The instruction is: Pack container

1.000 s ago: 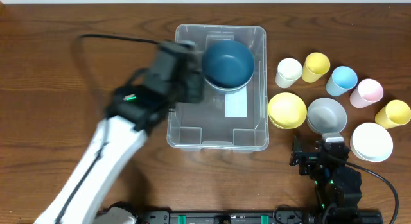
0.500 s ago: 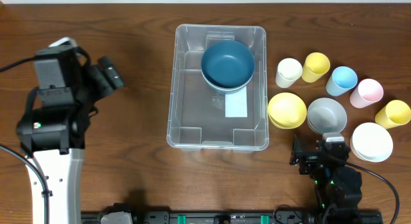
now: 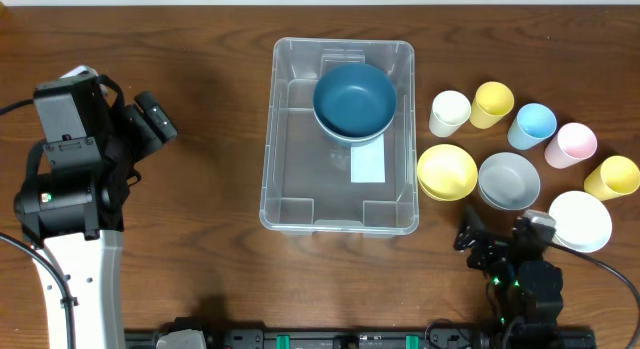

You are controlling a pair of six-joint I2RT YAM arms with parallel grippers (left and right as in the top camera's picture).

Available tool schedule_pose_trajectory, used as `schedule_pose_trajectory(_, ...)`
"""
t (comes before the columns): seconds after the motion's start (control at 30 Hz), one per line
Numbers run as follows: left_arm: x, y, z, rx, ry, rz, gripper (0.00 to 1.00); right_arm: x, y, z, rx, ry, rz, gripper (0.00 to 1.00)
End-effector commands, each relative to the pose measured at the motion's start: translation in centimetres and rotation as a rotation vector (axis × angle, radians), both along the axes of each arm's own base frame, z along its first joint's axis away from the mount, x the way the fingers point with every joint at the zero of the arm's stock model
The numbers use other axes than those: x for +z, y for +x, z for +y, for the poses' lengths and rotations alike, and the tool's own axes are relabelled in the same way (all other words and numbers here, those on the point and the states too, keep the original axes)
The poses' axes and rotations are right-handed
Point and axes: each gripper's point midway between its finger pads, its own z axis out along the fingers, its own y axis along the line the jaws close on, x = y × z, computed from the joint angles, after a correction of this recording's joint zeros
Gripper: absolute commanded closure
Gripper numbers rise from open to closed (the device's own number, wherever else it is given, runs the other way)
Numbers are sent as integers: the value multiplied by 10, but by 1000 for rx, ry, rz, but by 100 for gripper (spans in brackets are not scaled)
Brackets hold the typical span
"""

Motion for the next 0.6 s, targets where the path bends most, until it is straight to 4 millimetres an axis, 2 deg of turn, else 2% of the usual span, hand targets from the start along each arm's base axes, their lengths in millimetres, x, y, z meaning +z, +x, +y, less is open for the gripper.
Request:
schedule_pose_trajectory(0.0, 9, -1, 3, 12, 8, -22, 2, 32, -10, -33, -220, 51, -61, 1)
schedule_pose_trajectory(0.13, 9, -1, 3, 12, 8, -22, 2, 58, -29, -59, -360, -12, -53, 1)
schedule_pose_trajectory(0.23, 9, -1, 3, 12, 8, -22, 2, 77, -40, -70, -419, -58, -22, 1)
schedule_pose_trajectory(0.4, 9, -1, 3, 12, 8, -22, 2, 86, -35, -71, -427, -72, 52, 1)
schedule_pose_trajectory(0.57, 9, -1, 3, 12, 8, -22, 2, 87, -29, -88, -559, -85, 127, 1)
